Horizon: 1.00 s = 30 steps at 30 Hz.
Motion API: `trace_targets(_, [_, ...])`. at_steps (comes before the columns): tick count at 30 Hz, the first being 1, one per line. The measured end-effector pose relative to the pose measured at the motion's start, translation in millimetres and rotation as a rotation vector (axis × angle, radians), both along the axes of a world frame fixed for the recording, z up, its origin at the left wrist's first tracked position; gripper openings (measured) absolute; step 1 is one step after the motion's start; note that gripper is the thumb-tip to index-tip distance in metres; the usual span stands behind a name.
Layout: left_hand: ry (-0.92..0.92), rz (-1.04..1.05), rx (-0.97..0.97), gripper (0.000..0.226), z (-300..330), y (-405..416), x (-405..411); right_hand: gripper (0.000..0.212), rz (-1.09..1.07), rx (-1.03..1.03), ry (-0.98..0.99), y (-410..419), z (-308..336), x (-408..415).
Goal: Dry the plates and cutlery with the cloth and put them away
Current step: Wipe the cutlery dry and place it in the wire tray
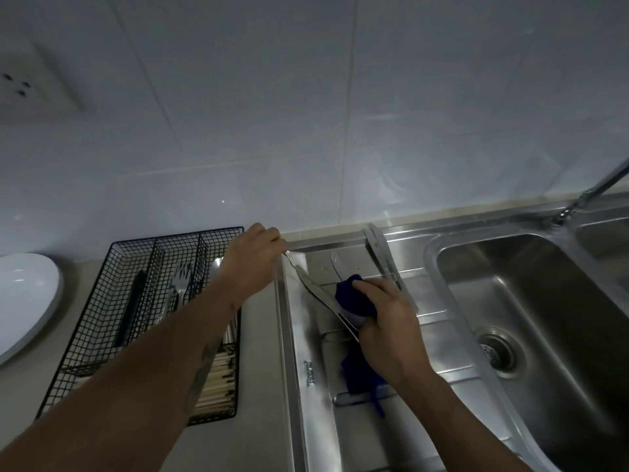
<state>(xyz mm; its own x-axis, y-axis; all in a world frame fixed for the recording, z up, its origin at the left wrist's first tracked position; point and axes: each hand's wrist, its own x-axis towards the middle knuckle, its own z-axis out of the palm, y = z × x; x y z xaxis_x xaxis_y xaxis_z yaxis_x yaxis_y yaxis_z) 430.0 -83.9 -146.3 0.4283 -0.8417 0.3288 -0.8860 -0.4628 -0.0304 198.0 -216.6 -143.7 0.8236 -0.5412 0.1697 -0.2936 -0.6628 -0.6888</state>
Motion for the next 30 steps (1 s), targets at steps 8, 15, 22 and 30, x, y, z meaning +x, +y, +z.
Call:
trace_targets(8, [-0.090,-0.147,-0.299,0.022,43.7,19.3,-70.2,0.059,0.009,-0.195,-0.043,38.3,52.7,10.2])
trace_targets(15, [-0.146,-0.085,-0.494,0.021,79.7,43.5,-102.8,0.046,0.050,-0.367,0.086,46.0,70.4,-27.1])
trace_targets(22, [-0.107,-0.006,-0.560,0.014,89.5,45.7,-142.9,0.054,0.048,-0.498,0.044,65.5,89.4,-47.0])
trace_targets(30, [0.194,0.105,-0.439,0.020,81.9,70.9,-158.3,0.050,-0.070,-0.437,0.124,41.5,89.7,-95.5])
